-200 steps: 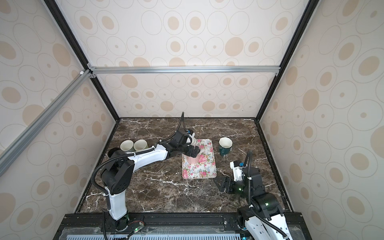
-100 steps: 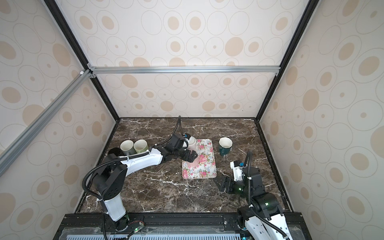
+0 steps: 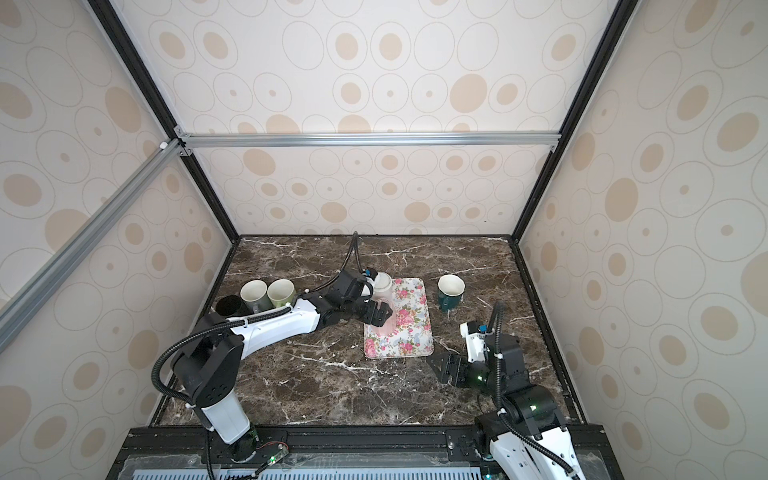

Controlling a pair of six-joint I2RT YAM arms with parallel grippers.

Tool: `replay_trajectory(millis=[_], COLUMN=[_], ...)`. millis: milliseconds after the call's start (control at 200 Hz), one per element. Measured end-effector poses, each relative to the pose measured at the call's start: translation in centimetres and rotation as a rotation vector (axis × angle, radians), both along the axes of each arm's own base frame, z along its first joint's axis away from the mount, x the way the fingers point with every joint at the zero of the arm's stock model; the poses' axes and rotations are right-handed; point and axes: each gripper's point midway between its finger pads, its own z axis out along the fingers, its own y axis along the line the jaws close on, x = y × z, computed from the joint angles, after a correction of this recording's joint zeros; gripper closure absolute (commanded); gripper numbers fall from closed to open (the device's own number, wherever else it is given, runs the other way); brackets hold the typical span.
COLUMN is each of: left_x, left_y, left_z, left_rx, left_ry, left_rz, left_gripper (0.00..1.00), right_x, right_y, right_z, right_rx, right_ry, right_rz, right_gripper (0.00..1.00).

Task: Turn the mug right side up
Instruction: 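Move the left gripper over the upside-down pink mug on the tray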

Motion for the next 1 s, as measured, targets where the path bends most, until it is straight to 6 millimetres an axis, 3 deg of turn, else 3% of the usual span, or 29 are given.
replay_trajectory(millis=[270, 585, 800, 995], left_x=[0.5, 1.9, 3.4, 5.5], left_y=[2.0, 6.4, 7.2, 6.6], left_z=[1.8, -0.3, -2.5, -3.5], left_rx=[0.009, 0.076, 0.097, 0.098], left_ry=[-0.072, -0.058, -0.01, 0.005], left_rz=[0.069, 0.22, 0.286, 0.32], left_gripper=[0.02, 0.02, 0.02, 0.02], right_x=[-0.1, -0.1, -0.1, -0.1], right_y=[0.1, 0.1, 0.1, 0.1], right_z=[0.0, 0.0, 0.0, 0.0], right_rx=[0.0, 0.001, 0.002, 0.003], right_ry=[-0.003, -0.003, -0.003, -0.003], right_rz=[0.009, 0.009, 0.01, 0.012], right_gripper=[0.15, 0.15, 0.15, 0.16])
